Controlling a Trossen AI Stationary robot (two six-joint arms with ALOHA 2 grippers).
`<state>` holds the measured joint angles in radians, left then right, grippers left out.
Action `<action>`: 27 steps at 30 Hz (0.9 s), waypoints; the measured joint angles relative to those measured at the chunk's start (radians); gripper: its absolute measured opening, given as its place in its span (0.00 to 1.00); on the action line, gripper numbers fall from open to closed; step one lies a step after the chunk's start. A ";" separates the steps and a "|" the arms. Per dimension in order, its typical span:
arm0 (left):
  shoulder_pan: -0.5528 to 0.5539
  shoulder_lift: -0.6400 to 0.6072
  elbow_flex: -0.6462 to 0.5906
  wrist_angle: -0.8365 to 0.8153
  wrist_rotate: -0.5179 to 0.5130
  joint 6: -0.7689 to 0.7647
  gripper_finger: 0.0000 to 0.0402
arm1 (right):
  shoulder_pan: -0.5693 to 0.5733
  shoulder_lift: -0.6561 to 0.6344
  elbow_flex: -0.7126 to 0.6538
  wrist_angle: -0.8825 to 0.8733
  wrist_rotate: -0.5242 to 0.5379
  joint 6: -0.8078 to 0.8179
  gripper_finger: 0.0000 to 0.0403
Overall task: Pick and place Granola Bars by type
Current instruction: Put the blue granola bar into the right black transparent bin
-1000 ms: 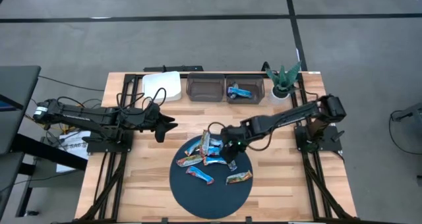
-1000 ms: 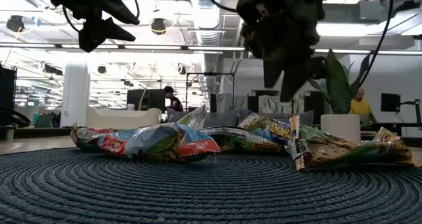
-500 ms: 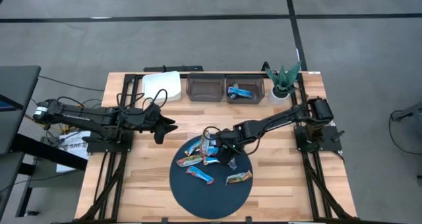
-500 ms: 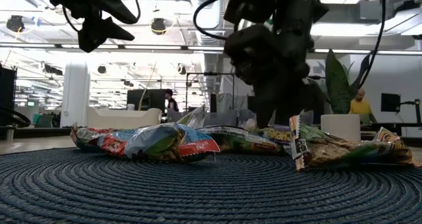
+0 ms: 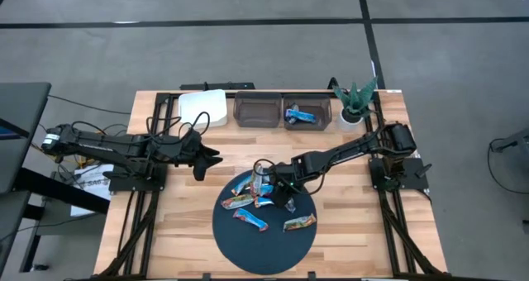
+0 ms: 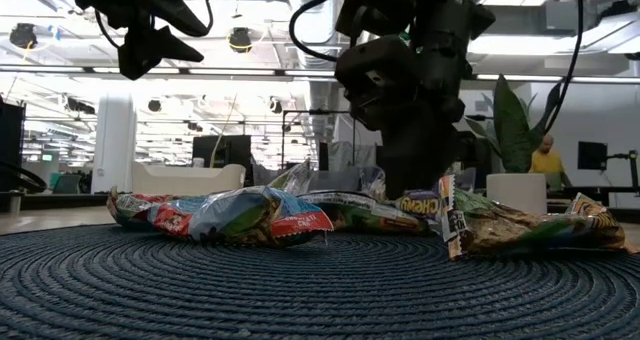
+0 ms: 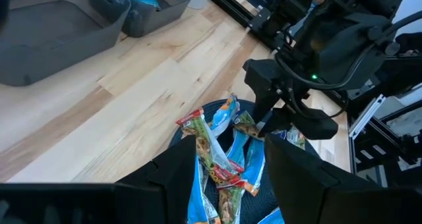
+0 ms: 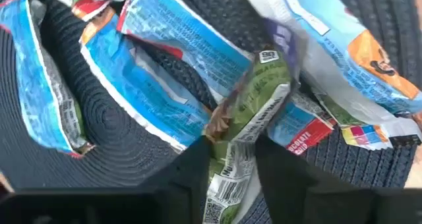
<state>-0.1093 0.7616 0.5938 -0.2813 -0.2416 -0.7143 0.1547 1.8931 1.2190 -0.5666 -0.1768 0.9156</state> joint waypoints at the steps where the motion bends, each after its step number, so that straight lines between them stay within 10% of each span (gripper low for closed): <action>1: 0.000 0.000 0.000 0.000 0.000 0.000 0.43 | 0.000 0.003 0.000 0.002 -0.004 -0.006 0.23; 9: 0.000 0.000 0.000 0.001 0.000 0.000 0.43 | -0.002 0.012 0.000 0.025 -0.030 -0.009 0.02; 27: 0.000 0.000 0.000 0.002 -0.001 0.000 0.43 | -0.110 -0.032 0.165 -0.058 -0.053 -0.106 0.00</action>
<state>-0.1093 0.7616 0.5938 -0.2790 -0.2426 -0.7143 0.0443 1.8611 1.3836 -0.6249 -0.2302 0.8093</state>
